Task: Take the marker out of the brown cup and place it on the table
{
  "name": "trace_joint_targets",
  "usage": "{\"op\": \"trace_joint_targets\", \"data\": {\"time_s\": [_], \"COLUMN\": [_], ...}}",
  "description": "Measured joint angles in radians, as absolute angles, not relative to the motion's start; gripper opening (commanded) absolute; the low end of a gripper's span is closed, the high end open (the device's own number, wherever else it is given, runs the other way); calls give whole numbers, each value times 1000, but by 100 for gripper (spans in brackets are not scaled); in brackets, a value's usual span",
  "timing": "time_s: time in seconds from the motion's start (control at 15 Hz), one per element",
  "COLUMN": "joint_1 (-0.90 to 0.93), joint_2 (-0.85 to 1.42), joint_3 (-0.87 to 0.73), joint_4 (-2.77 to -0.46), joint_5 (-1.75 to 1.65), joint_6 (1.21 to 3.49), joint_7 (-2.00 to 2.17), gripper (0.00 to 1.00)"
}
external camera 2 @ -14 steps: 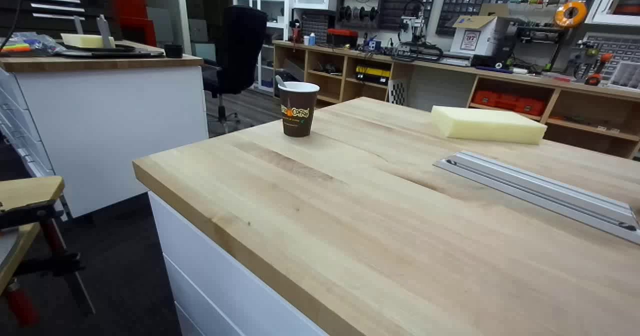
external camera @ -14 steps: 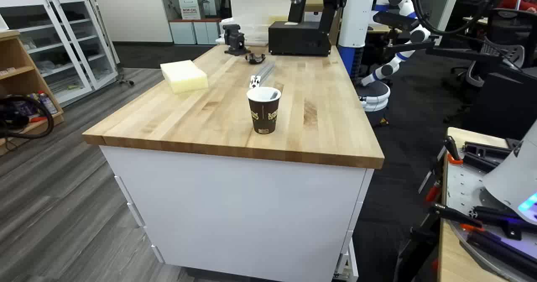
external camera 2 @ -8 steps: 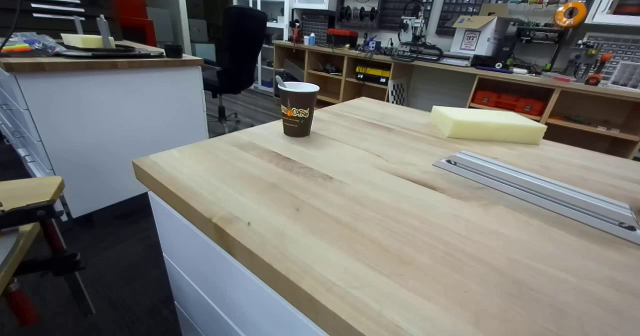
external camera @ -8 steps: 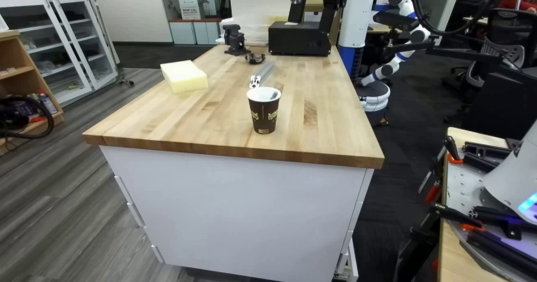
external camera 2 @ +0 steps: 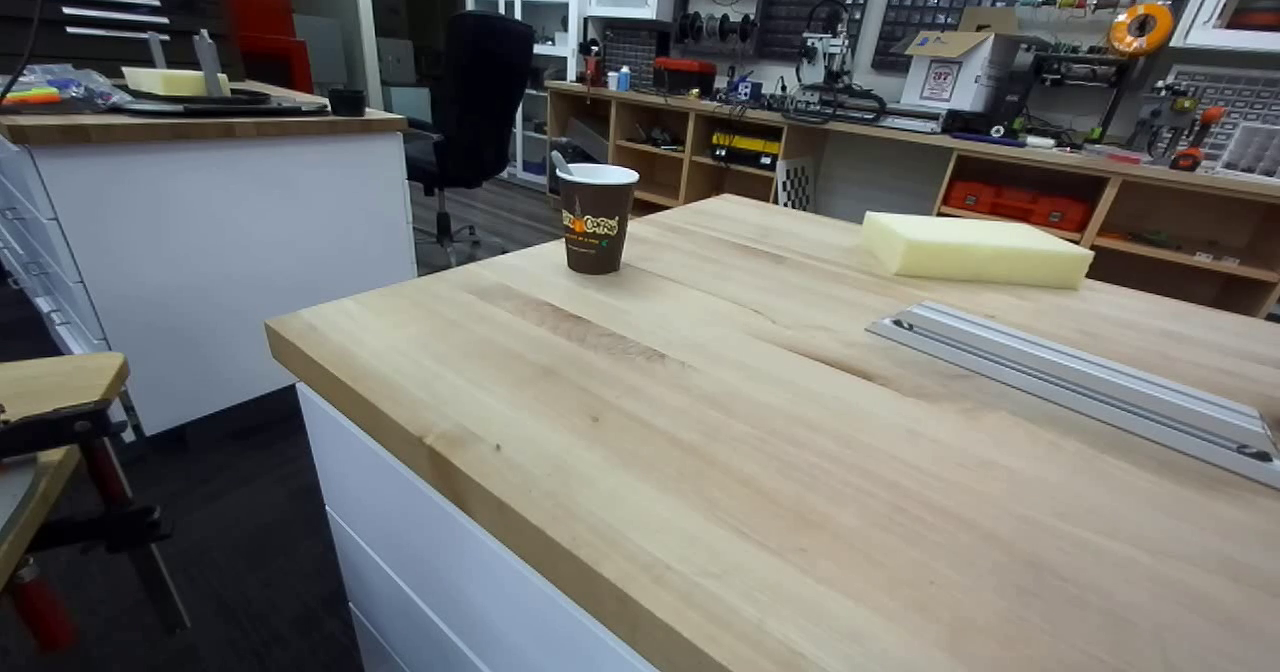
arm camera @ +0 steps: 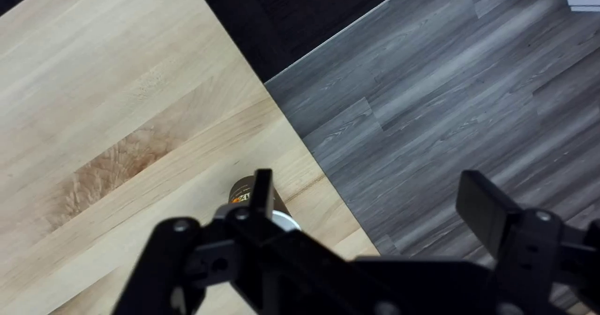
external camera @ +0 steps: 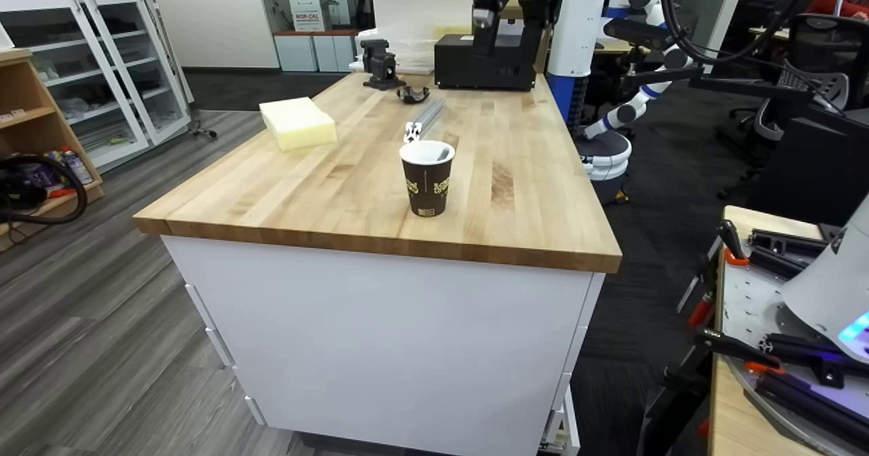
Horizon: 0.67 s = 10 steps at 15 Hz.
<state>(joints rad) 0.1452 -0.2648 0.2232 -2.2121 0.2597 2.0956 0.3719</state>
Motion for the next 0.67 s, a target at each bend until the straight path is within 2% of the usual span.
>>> {"op": "trace_joint_targets", "data": {"time_s": [0.27, 0.67], "joint_1": [153, 158], "joint_2": [-215, -102], "joint_3": [244, 256], "joint_4": [-2214, -2214], "joint_5": [210, 45], "joint_6": [2137, 2327], "joint_7": [332, 323], "gripper": [100, 100]}}
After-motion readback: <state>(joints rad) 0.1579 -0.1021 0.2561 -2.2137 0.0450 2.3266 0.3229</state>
